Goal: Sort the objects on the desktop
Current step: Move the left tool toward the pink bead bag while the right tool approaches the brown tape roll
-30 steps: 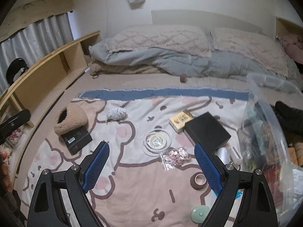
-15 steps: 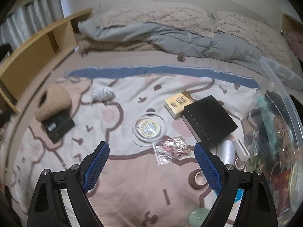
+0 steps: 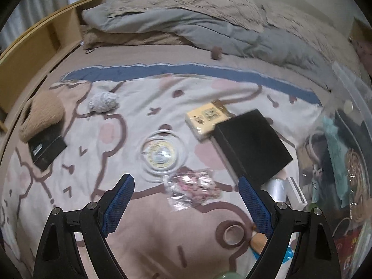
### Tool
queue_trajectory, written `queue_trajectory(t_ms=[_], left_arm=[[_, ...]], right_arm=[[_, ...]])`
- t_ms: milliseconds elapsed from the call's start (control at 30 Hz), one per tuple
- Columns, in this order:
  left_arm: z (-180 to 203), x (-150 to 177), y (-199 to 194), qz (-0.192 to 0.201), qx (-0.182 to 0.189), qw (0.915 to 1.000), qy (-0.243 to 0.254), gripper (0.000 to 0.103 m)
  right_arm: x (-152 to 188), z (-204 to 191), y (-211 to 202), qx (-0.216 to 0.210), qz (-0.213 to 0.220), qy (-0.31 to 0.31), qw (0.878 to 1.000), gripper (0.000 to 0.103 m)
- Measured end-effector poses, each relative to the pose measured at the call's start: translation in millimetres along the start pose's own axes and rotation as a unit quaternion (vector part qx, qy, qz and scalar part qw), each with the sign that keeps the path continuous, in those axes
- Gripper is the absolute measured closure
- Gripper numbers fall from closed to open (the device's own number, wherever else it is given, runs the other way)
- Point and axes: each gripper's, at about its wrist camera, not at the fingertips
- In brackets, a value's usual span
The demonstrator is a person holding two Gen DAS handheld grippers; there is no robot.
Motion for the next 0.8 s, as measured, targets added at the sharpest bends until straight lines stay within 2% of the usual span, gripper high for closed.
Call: queue_trajectory(t_ms=[100,133,167,200,300,367,467,633,800], left_arm=[[2,3,5,-0.006,0.005,1.0000,0.006,0.001],[3,4,6,-0.007,0.006,0.9999,0.008,0.001],[4,5,8,-0.008,0.008,0.9999,0.010,0.001],[5,5,9,-0.010,0.010,0.9998,0.010,0.001],[6,5,15,-0.017,0.016,0.9997,0.006,0.003],[8,6,17,-0.019,0.019,0.9996,0.006,0.003],[15,7,19,-0.019,0.026,0.9993,0.018,0.003],[35,10,20,-0.012,0.041,0.9979,0.048,0.003],[68,14,32,-0.026,0.067,0.9952,0.067,0.003]], right_arm=[[1,11,12,0.007,-0.007,-0.001,1.000,0.014],[2,15,16,0.011,-0.008,-0.004,1.000,0.020],[2,19,20,0.017,-0.009,-0.005,1.000,0.041],[3,23,24,0.022,-0.015,-0.003,1.000,0.057],[6,39,38,0.016,-0.038,0.022,0.999,0.073],[7,44,44,0.016,-0.043,0.024,0.999,0.080],[7,45,50,0.005,-0.035,0.019,0.999,0.085],[12,34,65,-0.026,-0.031,0.006,0.999,0.085],[17,30,90,-0.047,-0.047,0.033,0.997,0.085]])
Point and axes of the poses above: each gripper's, at about its wrist camera, not at the fingertips, and y roughly the way its jaws point, z to its right, x to its underside, and after that the axes turned 13 degrees about x, right-handed
